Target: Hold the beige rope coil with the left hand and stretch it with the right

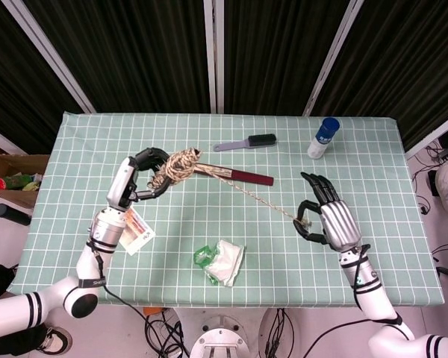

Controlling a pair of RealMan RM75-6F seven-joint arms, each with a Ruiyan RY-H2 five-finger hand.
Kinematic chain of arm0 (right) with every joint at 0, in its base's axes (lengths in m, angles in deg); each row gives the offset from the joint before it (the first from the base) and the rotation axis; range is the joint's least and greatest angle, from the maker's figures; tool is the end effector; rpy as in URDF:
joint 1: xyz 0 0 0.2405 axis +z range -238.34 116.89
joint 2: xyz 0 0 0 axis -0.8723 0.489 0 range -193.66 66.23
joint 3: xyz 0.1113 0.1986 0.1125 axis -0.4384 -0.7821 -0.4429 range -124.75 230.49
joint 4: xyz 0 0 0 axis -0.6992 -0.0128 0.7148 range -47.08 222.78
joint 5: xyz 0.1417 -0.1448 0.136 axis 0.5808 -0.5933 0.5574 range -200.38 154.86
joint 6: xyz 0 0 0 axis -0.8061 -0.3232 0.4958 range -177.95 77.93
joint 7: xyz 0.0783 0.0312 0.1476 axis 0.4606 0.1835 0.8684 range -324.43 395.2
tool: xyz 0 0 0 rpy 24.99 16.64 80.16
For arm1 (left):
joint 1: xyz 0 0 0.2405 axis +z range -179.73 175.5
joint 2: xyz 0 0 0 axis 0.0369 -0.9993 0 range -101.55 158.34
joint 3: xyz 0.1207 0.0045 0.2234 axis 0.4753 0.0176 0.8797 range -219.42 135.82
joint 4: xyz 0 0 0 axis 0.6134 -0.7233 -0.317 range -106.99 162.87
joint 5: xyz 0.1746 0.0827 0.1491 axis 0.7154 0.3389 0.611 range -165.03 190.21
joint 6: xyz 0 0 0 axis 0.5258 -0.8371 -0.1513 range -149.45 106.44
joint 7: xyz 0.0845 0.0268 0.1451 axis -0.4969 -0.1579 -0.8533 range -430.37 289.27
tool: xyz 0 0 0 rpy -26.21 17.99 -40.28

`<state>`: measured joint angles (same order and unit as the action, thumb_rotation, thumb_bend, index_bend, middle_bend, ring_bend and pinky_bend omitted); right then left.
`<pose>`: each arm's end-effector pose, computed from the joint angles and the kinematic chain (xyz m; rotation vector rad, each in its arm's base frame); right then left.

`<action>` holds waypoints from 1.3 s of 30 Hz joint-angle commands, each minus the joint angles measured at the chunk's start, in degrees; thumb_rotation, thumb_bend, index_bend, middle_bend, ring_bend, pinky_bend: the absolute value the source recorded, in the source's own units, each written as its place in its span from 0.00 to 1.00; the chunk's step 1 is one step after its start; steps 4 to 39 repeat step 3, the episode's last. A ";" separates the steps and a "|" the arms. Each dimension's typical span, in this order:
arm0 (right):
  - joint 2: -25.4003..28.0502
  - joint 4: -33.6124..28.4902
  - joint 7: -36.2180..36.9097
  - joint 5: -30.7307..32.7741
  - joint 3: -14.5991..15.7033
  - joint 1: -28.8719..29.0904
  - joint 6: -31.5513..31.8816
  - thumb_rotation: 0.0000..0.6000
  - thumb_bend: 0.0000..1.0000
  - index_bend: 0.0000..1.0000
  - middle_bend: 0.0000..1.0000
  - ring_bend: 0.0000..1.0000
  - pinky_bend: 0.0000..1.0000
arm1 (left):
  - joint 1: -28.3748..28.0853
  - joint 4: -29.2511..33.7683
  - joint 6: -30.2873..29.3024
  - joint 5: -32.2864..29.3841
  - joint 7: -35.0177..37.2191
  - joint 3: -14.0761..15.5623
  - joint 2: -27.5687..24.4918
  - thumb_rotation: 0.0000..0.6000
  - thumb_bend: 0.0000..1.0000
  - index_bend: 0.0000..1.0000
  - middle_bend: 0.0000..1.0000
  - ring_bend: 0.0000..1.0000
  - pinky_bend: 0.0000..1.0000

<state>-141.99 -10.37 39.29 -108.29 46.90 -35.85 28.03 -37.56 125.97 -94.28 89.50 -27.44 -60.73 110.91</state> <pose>-0.1678 -0.2914 0.0325 1.5570 -1.0871 1.4196 -0.0831 0.3610 0.0456 -1.1562 -1.7097 -2.0791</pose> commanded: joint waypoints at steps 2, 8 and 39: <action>0.76 -0.97 0.54 2.28 -0.56 -0.67 -0.94 1.00 0.04 0.00 0.00 0.00 0.00 | 0.17 0.20 -0.03 0.37 0.23 -0.22 -0.18 1.00 0.49 0.78 0.80 0.64 0.68; 0.66 -0.94 1.04 2.53 -0.81 -0.90 -0.66 1.00 0.03 0.00 0.00 0.00 0.00 | 0.21 0.23 -0.04 0.50 0.30 -0.24 -0.20 1.00 0.49 0.78 0.80 0.64 0.68; 0.66 -0.94 1.04 2.53 -0.81 -0.90 -0.66 1.00 0.03 0.00 0.00 0.00 0.00 | 0.21 0.23 -0.04 0.50 0.30 -0.24 -0.20 1.00 0.49 0.78 0.80 0.64 0.68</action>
